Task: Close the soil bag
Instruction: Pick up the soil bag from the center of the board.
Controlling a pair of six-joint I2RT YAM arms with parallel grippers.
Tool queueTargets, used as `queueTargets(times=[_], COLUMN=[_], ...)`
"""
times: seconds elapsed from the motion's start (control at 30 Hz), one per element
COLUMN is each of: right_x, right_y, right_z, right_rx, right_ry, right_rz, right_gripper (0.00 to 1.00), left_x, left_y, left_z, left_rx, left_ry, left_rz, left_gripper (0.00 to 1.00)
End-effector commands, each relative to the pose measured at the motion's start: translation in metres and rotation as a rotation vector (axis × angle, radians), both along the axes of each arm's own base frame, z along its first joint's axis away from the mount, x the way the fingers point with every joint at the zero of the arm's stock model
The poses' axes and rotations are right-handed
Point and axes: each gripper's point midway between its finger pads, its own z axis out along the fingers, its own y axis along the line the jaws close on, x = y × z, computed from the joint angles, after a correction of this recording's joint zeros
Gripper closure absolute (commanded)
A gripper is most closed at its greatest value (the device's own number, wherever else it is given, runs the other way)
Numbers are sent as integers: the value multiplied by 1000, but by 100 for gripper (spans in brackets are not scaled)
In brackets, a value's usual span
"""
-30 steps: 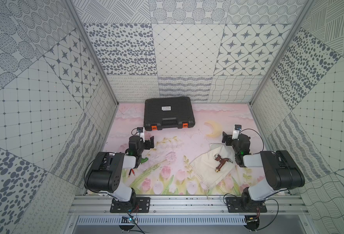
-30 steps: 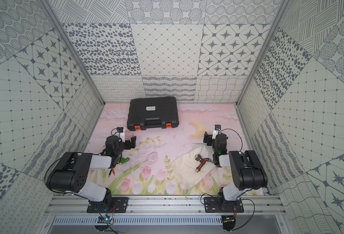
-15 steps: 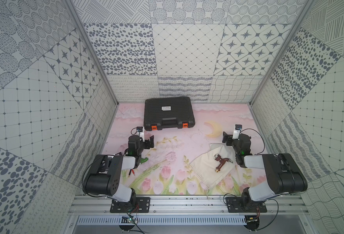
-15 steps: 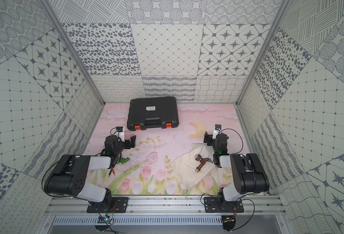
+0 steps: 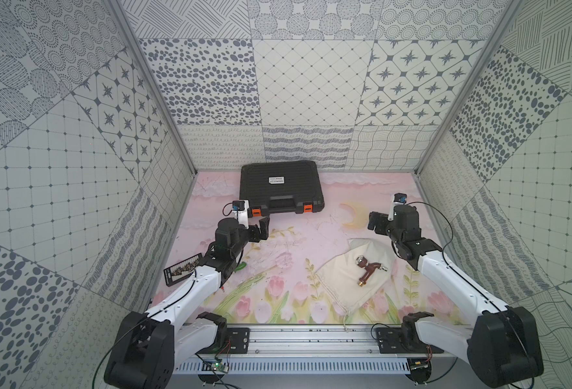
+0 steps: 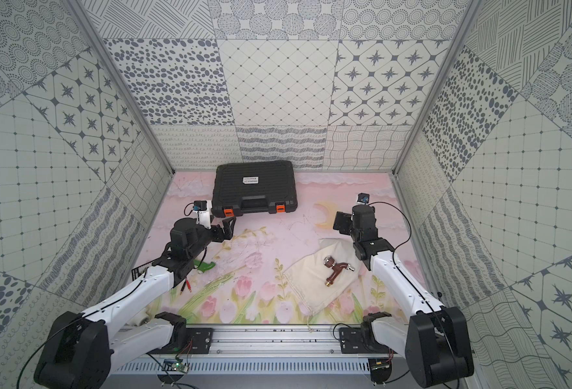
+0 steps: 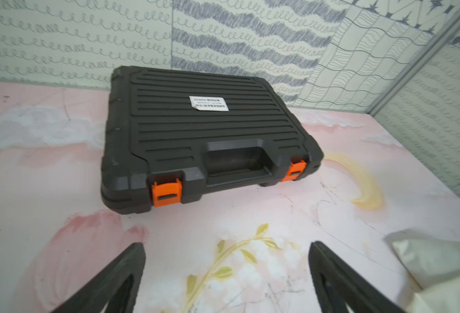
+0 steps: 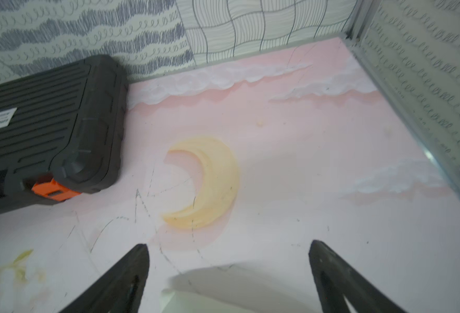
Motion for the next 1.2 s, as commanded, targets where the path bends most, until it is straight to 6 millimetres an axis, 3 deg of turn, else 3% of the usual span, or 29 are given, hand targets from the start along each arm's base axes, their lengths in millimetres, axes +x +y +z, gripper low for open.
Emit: queueTargets(times=[0.0,0.2,0.43,0.73,0.93,1.17], right_x=[-38,-75,-98,-91,-97,-104], right_y=[7,29,46,63,76,69], right_z=[-19,-37,-42,-62,-76,-87], right_rx=[-12,-103,-199,-312,-332,-386], right_ry=[191,323,370,449,520,579], right_rz=[-19,41,91,169,231,208], right_gripper=[3,8,17,28,28,21], left_x=[-50,-83,-89,-91,-89,-87], left_y=[-31,-91,-123,-135,-132,-131], left_z=[-37,-40,-51,-59,-61,-65], left_rx=[-43,-26,15,50,71,88], left_ry=[298,378,429,450,444,447], left_rz=[-49,-248,-345,-374,-363,-357], left_gripper=[2,1,1,1,2,2])
